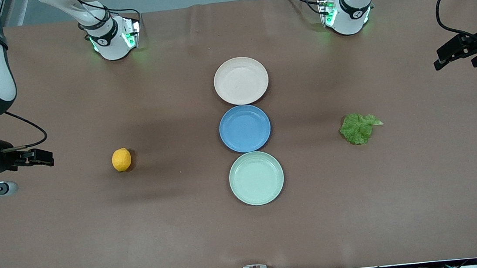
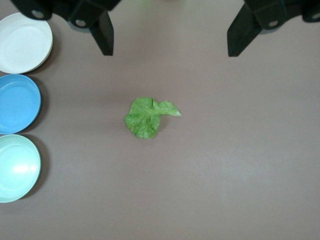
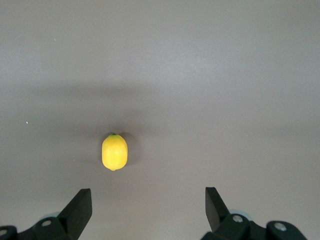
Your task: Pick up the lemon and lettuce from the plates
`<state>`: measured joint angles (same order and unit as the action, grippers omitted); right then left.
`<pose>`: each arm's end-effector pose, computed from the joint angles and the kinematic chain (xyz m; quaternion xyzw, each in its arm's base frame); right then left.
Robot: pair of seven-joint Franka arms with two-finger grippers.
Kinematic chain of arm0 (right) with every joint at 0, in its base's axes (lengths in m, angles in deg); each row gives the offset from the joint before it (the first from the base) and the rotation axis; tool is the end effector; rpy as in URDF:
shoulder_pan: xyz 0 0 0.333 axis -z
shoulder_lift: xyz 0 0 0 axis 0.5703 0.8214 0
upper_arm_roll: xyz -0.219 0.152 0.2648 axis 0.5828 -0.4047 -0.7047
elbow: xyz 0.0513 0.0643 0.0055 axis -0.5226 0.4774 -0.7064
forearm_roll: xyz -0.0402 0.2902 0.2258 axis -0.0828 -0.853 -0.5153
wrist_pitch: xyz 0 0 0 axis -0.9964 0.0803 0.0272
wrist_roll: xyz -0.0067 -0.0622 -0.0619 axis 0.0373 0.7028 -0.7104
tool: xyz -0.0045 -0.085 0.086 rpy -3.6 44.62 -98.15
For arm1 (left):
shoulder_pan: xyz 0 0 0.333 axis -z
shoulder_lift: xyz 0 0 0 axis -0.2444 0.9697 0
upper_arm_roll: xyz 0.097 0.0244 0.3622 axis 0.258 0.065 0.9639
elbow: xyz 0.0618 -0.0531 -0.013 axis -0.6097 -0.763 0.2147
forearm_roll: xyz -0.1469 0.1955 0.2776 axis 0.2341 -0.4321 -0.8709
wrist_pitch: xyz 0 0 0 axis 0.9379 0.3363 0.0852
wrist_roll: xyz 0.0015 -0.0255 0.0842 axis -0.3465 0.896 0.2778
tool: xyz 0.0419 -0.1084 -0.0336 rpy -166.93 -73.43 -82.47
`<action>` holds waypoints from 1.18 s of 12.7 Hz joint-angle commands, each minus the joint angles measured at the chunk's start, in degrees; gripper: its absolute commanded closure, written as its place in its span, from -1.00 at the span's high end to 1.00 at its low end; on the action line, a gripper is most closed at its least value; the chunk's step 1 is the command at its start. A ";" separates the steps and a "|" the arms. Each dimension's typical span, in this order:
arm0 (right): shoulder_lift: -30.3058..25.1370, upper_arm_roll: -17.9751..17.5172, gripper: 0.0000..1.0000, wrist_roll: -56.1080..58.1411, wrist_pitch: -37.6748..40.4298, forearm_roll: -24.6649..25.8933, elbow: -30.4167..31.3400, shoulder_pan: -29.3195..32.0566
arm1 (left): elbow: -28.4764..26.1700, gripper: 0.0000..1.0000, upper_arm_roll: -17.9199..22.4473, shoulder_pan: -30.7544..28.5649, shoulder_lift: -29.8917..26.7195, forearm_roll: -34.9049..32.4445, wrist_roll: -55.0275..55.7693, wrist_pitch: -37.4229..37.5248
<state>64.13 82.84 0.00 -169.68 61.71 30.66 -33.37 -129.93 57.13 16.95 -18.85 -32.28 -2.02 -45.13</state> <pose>0.6459 -0.0082 0.5636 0.9984 0.0188 -0.0432 0.0327 0.5082 -0.0018 0.6719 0.9994 -0.0021 -0.0036 0.0333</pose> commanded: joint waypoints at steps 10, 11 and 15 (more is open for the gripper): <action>-8.36 -0.09 1.00 -0.73 3.90 -4.65 7.62 2.64 | 1.82 1.00 -2.29 0.18 -0.36 -2.99 -0.01 -0.30; -11.60 0.09 1.00 -0.73 2.23 -4.56 11.57 1.77 | 1.82 1.00 -2.29 0.18 -0.36 -3.26 0.08 -0.39; -22.08 2.28 1.00 -0.73 -4.20 -4.56 24.69 -1.31 | 2.17 1.00 -2.38 0.10 -0.36 -3.08 0.08 -0.56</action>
<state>48.94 83.48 -0.73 -170.49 57.72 46.50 -33.27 -128.25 55.11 17.18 -18.89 -34.32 -2.05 -45.51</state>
